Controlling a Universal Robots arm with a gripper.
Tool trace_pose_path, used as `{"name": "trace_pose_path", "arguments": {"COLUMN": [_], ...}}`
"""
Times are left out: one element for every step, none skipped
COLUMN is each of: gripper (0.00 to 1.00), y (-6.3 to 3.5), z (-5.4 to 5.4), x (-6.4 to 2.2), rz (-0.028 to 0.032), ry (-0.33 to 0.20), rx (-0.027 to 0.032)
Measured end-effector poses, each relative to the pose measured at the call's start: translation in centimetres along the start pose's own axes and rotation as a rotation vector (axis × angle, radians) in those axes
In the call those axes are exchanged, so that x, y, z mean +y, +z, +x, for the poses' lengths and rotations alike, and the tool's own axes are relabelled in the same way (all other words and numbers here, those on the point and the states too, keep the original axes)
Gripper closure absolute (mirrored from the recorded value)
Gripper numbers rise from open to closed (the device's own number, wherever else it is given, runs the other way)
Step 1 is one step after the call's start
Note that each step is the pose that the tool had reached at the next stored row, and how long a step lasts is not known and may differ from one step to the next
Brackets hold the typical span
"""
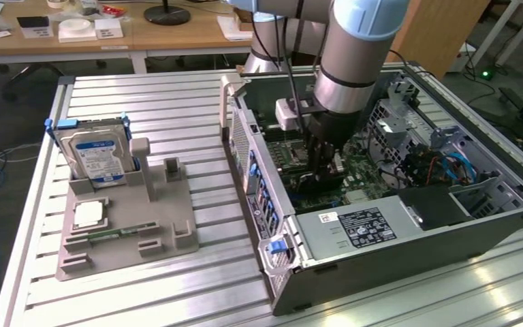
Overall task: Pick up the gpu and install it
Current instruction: 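Insert the gpu into the slot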
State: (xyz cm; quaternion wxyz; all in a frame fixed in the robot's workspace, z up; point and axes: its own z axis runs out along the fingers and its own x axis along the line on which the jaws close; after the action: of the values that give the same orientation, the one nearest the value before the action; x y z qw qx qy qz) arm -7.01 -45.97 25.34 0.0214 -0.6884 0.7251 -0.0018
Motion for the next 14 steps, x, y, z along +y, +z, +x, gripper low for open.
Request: {"name": "trace_pose_path", "arguments": {"gripper": [0.65, 0.65, 0.65, 0.65, 0.65, 0.65, 0.65, 0.65, 0.66, 0.73, 0.79, 0.79, 0.85, 0.90], "y": [-0.44, -0.92, -1.39, -1.84, -2.29, -2.68, -2.76, -2.75, -2.75, -2.75, -2.75, -2.75, -2.76, -2.76], "z": [0.0, 0.0, 0.0, -0.1, -0.1, -0.1, -0.1, -0.1, -0.1, -0.1, -0.1, -0.1, -0.1, -0.1], "x": [-0.01, -0.03, -0.04, -0.06, -0.07, -0.09, -0.08, -0.09, -0.09, -0.09, -0.09, -0.09, -0.09, -0.09], "rz": [0.0001, 0.0001, 0.0002, 0.0003, 0.0005, 0.0007, 0.0011, 0.0012, 0.0013, 0.0012, 0.0012, 0.0013, 0.0013, 0.0012], "ry": [0.000, 0.000, 0.000, 0.000, 0.000, 0.000, 0.000, 0.000, 0.000, 0.000, 0.000, 0.000, 0.000, 0.000], "rx": [0.0000, 0.0000, 0.0000, 0.0001, 0.0000, 0.0000, -0.0001, -0.0003, -0.0004, -0.0003, -0.0003, -0.0003, -0.0002, -0.0002]}}
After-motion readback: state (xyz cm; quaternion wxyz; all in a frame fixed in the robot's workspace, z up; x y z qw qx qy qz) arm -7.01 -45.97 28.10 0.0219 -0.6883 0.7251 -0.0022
